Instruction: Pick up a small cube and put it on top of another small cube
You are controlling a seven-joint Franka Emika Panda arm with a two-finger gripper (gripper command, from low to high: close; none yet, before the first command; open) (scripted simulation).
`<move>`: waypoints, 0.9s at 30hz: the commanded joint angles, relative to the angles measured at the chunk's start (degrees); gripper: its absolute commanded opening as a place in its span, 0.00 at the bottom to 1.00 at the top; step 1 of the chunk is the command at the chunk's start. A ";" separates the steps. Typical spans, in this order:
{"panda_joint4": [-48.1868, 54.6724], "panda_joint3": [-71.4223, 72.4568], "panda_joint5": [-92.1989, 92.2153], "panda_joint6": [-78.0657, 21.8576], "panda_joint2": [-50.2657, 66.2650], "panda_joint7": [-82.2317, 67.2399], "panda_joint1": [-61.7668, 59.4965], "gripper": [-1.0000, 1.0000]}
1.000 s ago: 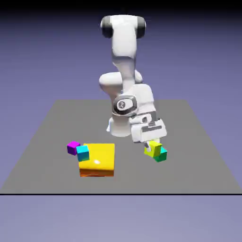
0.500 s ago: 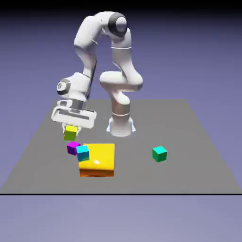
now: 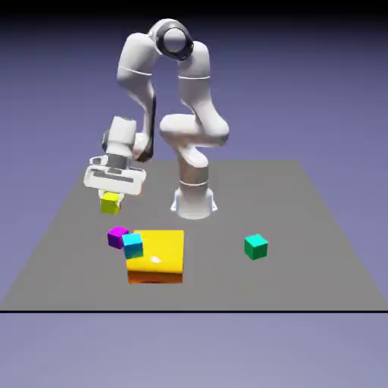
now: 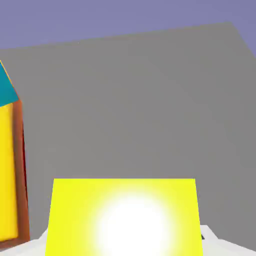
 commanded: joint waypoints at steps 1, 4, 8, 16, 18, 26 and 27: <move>-0.27 -1.73 2.15 -0.14 -0.51 -2.00 2.04 0.00; -1.08 -6.98 8.40 -0.49 -2.06 -7.82 8.27 0.00; -2.16 -13.98 16.73 -0.96 -4.11 -15.59 16.57 0.00; -4.33 -27.97 33.41 -1.90 -8.22 -31.12 33.17 0.00; -4.87 -31.47 37.57 -2.14 -9.25 -35.01 37.32 0.00; -7.03 -45.47 54.24 -3.08 -13.36 -50.54 53.92 0.00; -7.30 -47.22 56.33 -3.20 -13.87 -52.48 55.99 0.00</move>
